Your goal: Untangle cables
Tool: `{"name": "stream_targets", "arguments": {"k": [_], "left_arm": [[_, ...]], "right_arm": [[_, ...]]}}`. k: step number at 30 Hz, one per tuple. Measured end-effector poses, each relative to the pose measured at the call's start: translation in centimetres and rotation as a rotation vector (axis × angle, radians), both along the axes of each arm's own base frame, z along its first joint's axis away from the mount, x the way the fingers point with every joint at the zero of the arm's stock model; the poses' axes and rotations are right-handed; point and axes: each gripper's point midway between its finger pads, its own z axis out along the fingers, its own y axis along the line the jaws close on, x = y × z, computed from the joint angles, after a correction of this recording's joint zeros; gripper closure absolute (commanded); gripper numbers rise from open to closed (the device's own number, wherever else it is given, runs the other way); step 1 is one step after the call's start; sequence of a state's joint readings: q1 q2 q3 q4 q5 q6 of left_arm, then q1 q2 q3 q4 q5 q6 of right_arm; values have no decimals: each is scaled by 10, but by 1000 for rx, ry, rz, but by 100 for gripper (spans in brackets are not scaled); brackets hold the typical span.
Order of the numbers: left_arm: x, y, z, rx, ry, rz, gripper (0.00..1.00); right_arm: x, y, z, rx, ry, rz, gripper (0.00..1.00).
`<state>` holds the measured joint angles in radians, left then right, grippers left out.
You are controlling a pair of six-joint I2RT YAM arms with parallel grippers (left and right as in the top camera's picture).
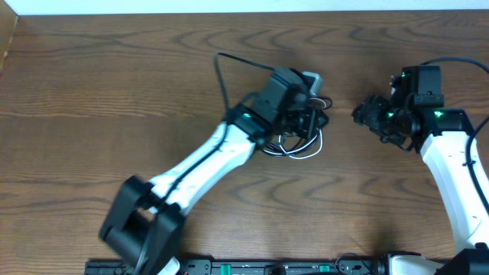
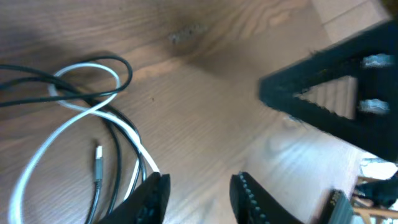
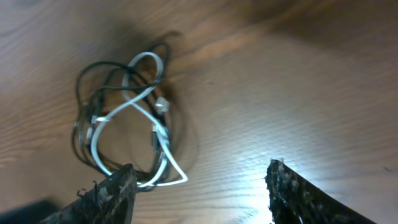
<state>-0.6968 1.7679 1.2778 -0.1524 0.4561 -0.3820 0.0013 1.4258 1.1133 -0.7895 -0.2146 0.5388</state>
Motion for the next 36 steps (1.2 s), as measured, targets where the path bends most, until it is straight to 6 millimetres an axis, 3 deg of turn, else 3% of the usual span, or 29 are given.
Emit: {"name": "stream_targets", "arguments": {"k": [8,15,30,36], "left_arm": [[30,-23,-64,55,-23,142,57],[41,-32,-101,78,-49,188,57],[56,-14,-110,181,-130,255,55],[61,-15,-124,187,-141,260,62]], "right_arm": [[-2,-10,-2,-21,13,-21,39],[-2,-12,-3,-33,13,-26,39],[-2,-13,-3,-43,10,-15,39],[-2,-13,-3,-43,10,-15,39]]}}
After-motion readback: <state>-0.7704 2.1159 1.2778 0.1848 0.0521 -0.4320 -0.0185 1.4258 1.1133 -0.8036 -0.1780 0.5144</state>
